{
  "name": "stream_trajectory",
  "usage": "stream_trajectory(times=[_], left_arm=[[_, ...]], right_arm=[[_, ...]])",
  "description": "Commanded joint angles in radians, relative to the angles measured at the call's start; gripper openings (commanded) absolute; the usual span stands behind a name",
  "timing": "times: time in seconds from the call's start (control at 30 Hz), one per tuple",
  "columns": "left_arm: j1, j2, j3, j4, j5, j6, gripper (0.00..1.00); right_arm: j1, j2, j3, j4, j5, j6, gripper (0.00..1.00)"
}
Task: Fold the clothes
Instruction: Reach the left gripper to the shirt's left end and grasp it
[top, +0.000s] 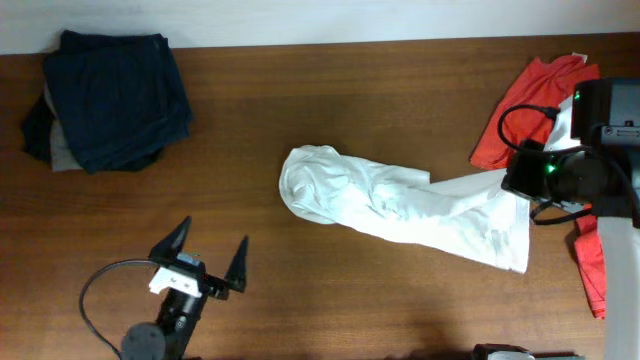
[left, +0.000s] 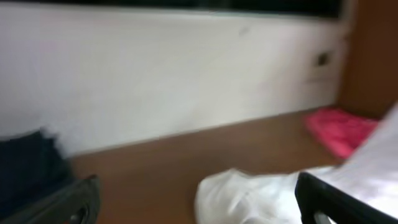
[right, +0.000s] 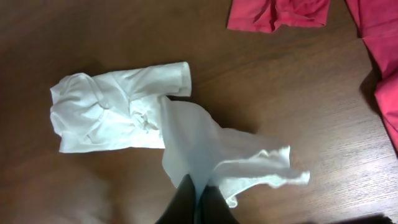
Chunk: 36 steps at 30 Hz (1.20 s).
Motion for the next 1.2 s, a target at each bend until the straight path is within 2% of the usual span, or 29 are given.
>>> stream_trajectory(times=[0.0, 0.1, 0.13, 0.2, 0.23, 0.27, 0.33, 0.37, 0.43, 0.5, 0.57, 0.6, 0.63, 0.67, 0.73, 0.77, 0.87, 0.97, 1.0, 1.1, 1.17], left_arm=[[0.003, 0.018, 0.103, 0.014, 0.209, -0.115, 0.99], [0.003, 0.222, 0.309, -0.118, 0.312, -0.079, 0.99], [0.003, 0.407, 0.471, -0.225, 0.372, -0.024, 0.99], [0.002, 0.605, 0.665, -0.395, 0.411, 0.050, 0.99], [-0.012, 0.742, 0.810, -0.557, 0.408, 0.166, 0.99], [-0.043, 0.850, 0.921, -0.686, 0.364, 0.246, 0.99], [-0.156, 1.039, 1.095, -0.858, 0.148, 0.299, 0.99], [-0.214, 1.107, 1.144, -0.895, 0.054, 0.299, 0.99], [-0.380, 1.266, 1.184, -0.870, -0.093, 0.298, 0.99], [-0.446, 1.402, 1.184, -0.783, -0.074, 0.297, 0.99], [-0.483, 1.554, 1.184, -0.663, -0.078, 0.282, 0.99], [-0.494, 1.598, 1.185, -0.639, -0.137, 0.240, 0.99], [-0.509, 1.656, 1.185, -0.621, -0.259, 0.187, 0.99], [-0.525, 1.709, 1.185, -0.616, -0.357, 0.181, 0.99], [-0.547, 1.798, 1.185, -0.615, -0.463, 0.167, 0.99], [-0.546, 1.826, 1.185, -0.613, -0.489, 0.131, 0.99], [-0.547, 1.884, 1.185, -0.588, -0.494, 0.128, 0.98], [-0.547, 1.886, 1.186, -0.596, -0.494, 0.128, 0.09], [-0.546, 1.884, 1.191, -0.602, -0.498, 0.118, 0.00], [-0.546, 1.777, 1.236, -0.719, -0.588, 0.048, 0.00], [-0.546, 1.613, 1.239, -0.816, -0.669, -0.020, 0.00]], right_arm=[[-0.006, -0.006, 0.019, 0.007, -0.077, -0.017, 0.04], [-0.006, -0.006, 0.019, 0.040, -0.127, -0.017, 0.04], [-0.006, -0.006, 0.019, 0.039, -0.130, -0.017, 0.04], [-0.006, -0.006, 0.019, 0.039, -0.130, -0.021, 0.04], [-0.006, -0.006, 0.019, 0.036, -0.130, -0.029, 0.04], [-0.006, -0.006, 0.019, 0.036, -0.130, -0.029, 0.04], [-0.006, -0.006, 0.019, 0.038, -0.130, -0.029, 0.04], [-0.006, -0.005, 0.019, 0.040, -0.130, -0.029, 0.04], [-0.006, -0.004, 0.019, 0.039, -0.130, -0.029, 0.04], [-0.006, -0.004, 0.019, 0.037, -0.130, -0.029, 0.04], [-0.006, -0.004, 0.016, 0.037, -0.130, -0.036, 0.04], [-0.006, -0.003, 0.016, 0.037, -0.130, -0.036, 0.04], [-0.006, -0.003, 0.016, 0.037, -0.130, -0.037, 0.04], [-0.006, -0.003, 0.016, 0.037, -0.130, -0.037, 0.04], [-0.006, 0.007, 0.016, 0.036, -0.130, -0.036, 0.04], [-0.006, 0.014, 0.014, 0.036, -0.130, -0.036, 0.04], [-0.006, 0.039, 0.005, 0.031, -0.130, -0.037, 0.04], [-0.006, 0.042, 0.005, 0.031, -0.130, -0.039, 0.04], [-0.006, 0.042, 0.005, 0.031, -0.129, -0.039, 0.04], [-0.006, 0.042, 0.005, 0.031, -0.129, -0.039, 0.04], [-0.006, 0.040, 0.005, 0.032, -0.129, -0.039, 0.04]])
